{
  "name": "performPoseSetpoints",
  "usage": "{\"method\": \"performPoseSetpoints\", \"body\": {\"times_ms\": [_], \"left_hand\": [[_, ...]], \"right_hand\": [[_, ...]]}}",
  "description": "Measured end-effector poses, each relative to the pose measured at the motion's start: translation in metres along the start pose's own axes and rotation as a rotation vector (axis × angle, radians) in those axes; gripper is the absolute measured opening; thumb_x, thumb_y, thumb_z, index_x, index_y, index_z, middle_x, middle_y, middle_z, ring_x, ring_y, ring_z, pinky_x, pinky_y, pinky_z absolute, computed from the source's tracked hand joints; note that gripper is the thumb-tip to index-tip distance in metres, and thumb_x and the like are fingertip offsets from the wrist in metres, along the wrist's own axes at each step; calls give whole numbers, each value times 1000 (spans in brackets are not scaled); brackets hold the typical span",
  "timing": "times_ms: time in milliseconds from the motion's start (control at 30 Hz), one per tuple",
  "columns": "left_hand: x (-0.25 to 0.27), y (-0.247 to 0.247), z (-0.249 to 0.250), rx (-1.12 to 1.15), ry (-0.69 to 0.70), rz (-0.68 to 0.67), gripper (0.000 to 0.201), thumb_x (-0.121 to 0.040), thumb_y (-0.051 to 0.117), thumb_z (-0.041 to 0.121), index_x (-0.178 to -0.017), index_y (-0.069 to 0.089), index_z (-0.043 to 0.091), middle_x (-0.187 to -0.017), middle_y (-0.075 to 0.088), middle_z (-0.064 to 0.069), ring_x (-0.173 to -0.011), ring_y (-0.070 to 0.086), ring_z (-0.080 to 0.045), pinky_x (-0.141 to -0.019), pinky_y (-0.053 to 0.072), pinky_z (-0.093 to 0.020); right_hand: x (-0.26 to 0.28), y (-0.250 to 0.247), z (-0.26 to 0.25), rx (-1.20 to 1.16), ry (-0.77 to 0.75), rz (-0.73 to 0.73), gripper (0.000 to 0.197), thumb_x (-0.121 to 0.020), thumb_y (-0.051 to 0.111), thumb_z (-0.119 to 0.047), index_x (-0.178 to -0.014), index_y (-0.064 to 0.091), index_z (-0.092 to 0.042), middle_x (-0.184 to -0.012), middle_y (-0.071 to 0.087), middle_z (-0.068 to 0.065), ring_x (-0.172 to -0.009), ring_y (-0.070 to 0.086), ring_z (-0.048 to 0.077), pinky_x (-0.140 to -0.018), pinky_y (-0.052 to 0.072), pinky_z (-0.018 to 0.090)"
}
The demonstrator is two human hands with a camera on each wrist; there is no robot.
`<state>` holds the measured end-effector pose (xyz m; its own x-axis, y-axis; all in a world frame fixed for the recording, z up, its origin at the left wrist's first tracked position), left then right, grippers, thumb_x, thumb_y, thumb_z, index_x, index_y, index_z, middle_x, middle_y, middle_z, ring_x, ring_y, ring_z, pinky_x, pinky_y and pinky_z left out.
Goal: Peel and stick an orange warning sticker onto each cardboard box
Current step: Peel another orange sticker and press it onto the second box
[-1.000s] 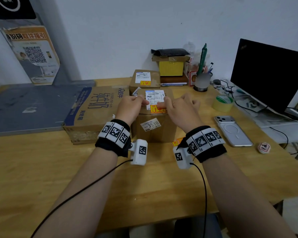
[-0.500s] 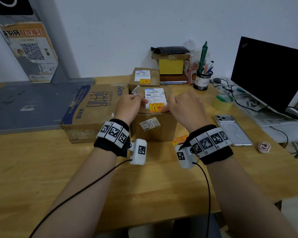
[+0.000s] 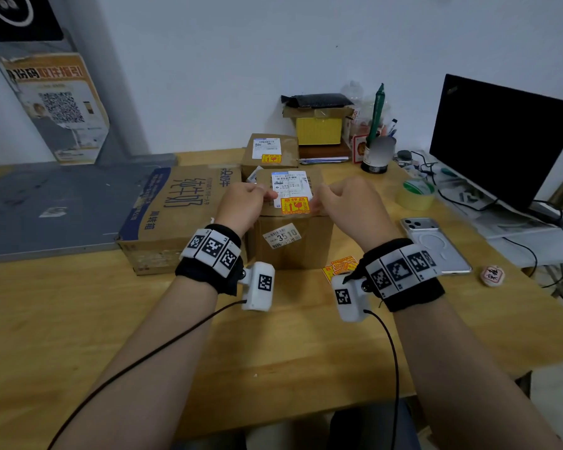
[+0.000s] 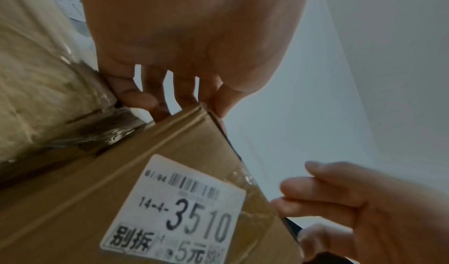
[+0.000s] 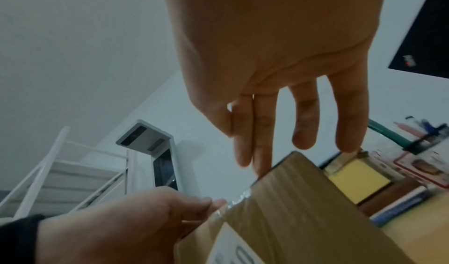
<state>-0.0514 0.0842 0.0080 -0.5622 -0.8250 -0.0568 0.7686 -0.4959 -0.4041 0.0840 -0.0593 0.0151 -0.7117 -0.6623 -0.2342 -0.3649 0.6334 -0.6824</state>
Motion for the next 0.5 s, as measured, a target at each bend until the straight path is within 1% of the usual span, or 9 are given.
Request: {"method": "performPoseSetpoints", "body": {"times_ms": [67, 100, 133, 167, 233, 300, 333, 400, 500], "left_hand": [[1, -2, 0, -22, 38, 5, 25, -99, 54, 9, -104, 74, 24, -120, 69, -1, -101, 61, -17, -66, 48, -26], [2, -5, -2, -34, 40, 10, 27, -98, 56, 6, -113, 72, 21, -119, 68, -1, -96, 61, -15, -63, 49, -25], [2, -8, -5, -55, 29, 11, 27, -97, 59, 7, -119, 71, 18, -116, 69, 0, -93, 62, -15, -63, 52, -26], [5, -10, -6, -79, 0, 1, 22, -97, 62, 11, -117, 72, 16, -110, 70, -1, -91, 64, -17, -68, 57, -33], [8, -12, -8, -105, -31, -24, 12, -96, 66, 19, -89, 76, 17, -103, 75, -11, -94, 70, -27, -87, 61, -46], [14, -14, -6, -99, -40, -33, 23, -96, 66, 18, -73, 71, 21, -104, 76, -17, -99, 71, -32, -93, 60, -49], [16, -14, -4, -87, -33, -30, 24, -96, 64, 16, -73, 70, 21, -103, 76, -16, -99, 71, -32, -92, 60, -49], [19, -15, 2, -67, -8, -23, 21, -95, 60, 12, -81, 73, 20, -103, 77, -12, -98, 72, -31, -89, 62, -49], [20, -13, 19, 17, 50, -11, 28, -97, 58, 9, -86, 75, 29, -95, 75, 5, -86, 70, -16, -82, 64, -40]], "right_hand": [[1, -2, 5, 32, 35, 47, 31, -93, 53, -43, -103, 79, -29, -102, 76, -9, -99, 69, 19, -84, 56, 40], [2, -2, 9, 72, 76, 36, 33, -94, 55, -44, -117, 75, -30, -113, 73, -8, -107, 66, 20, -89, 55, 40], [3, 0, 13, 116, 130, -7, 40, -94, 56, -46, -126, 72, -27, -119, 72, -5, -111, 65, 22, -94, 55, 42], [2, 3, 18, 147, 176, -60, 46, -94, 56, -49, -128, 71, -23, -119, 73, -2, -108, 67, 24, -94, 56, 44], [4, 8, 20, 128, 216, -150, 48, -94, 52, -51, -118, 74, -15, -103, 77, 4, -85, 76, 24, -83, 62, 46], [6, 11, 18, 56, 219, -175, 43, -96, 49, -46, -108, 74, -13, -90, 78, 5, -62, 77, 20, -65, 62, 37], [7, 9, 17, 34, 218, -163, 41, -96, 49, -43, -105, 75, -12, -86, 79, 5, -56, 76, 18, -58, 56, 33], [10, 3, 16, -9, 203, -117, 37, -96, 50, -40, -100, 76, -15, -81, 78, 3, -53, 75, 15, -53, 47, 28], [13, -14, 17, -101, 163, -22, 29, -96, 53, -38, -90, 76, -21, -77, 77, 1, -54, 75, 15, -48, 43, 26]]}}
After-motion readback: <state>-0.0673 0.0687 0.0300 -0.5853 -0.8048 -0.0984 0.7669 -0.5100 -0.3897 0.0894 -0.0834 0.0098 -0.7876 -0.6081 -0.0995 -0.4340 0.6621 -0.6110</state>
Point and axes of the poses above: each hand's wrist, its own x-axis away from the middle knuckle, its own y-axis out of the palm, z = x × y, the point moved 3 cm from there along -x, towards the middle knuckle
